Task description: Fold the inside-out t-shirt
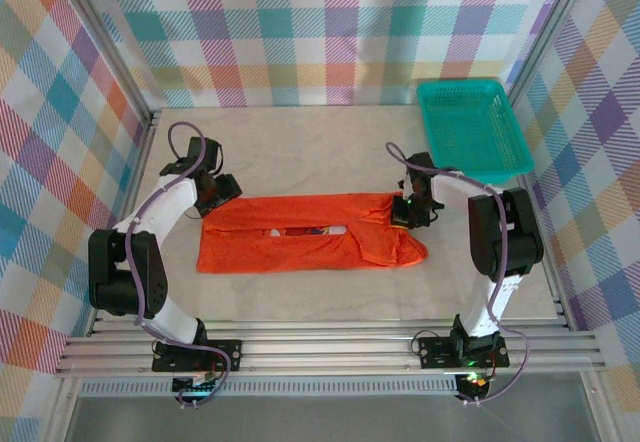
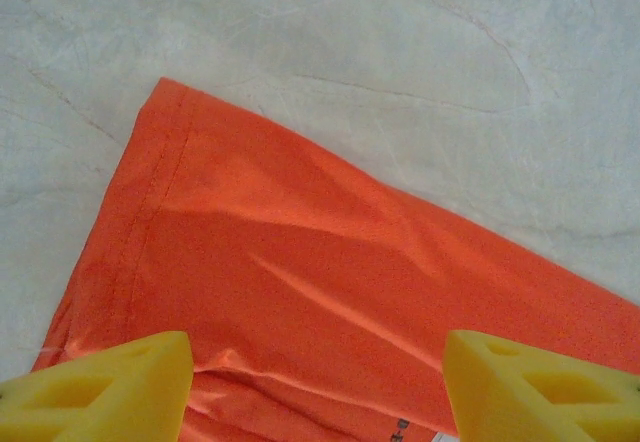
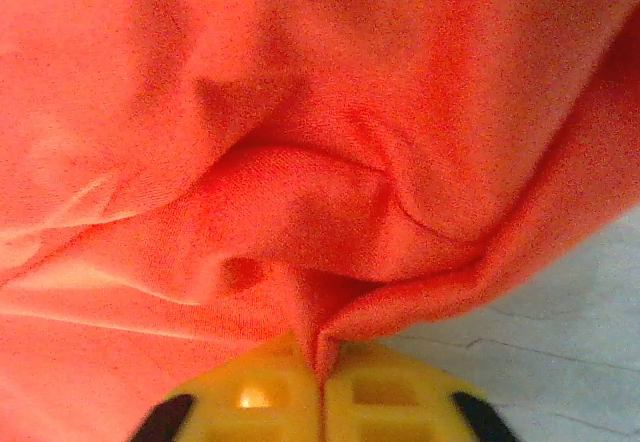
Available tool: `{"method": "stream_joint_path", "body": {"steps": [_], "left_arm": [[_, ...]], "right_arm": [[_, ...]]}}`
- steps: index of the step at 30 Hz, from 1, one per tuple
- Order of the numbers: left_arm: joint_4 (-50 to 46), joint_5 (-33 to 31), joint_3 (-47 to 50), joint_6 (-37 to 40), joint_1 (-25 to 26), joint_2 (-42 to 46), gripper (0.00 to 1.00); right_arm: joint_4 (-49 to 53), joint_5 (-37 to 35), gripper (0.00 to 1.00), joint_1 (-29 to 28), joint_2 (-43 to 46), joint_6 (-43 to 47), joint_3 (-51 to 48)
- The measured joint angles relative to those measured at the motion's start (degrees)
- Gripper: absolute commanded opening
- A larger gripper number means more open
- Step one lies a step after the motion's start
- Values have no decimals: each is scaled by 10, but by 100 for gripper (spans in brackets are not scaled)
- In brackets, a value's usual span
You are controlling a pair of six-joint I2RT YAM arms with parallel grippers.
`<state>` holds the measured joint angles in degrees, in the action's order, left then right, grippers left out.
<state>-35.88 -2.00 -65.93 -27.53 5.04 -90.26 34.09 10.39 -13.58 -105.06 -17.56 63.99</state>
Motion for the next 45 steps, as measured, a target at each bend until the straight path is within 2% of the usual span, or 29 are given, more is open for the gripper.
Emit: {"method": "stream_joint_path", "body": {"steps": [6, 11, 15, 19, 23, 27, 32, 41, 42, 45], "left_arm": [[0, 33, 1, 2, -3, 0, 67], [33, 73, 21, -18, 19, -7, 67], [47, 100, 10, -27, 41, -45, 67], [45, 105, -7, -26, 43, -65, 67], [46, 109, -24, -26, 32, -65, 67], [45, 118, -24, -26, 8, -64, 67], [45, 127, -11, -24, -23, -49, 67], [46, 145, 17, -19, -64, -26, 67], [46, 146, 21, -18, -68, -26, 67], [46, 149, 33, -16, -74, -25, 67]], "right_arm": [[21, -26, 0, 5, 14, 0, 1], [70, -60, 0, 35, 96, 2, 1], [117, -69, 0, 43, 165, 2, 19], [150, -68, 0, 16, 191, -16, 55], [173, -71, 0, -60, 188, -52, 105], [183, -80, 0, -148, 150, -89, 179], [186, -90, 0, -246, 53, -123, 293], [193, -78, 0, -341, -156, -136, 518], [196, -74, 6, -347, -179, -136, 543], [211, -56, 48, -360, -257, -139, 631]]}}
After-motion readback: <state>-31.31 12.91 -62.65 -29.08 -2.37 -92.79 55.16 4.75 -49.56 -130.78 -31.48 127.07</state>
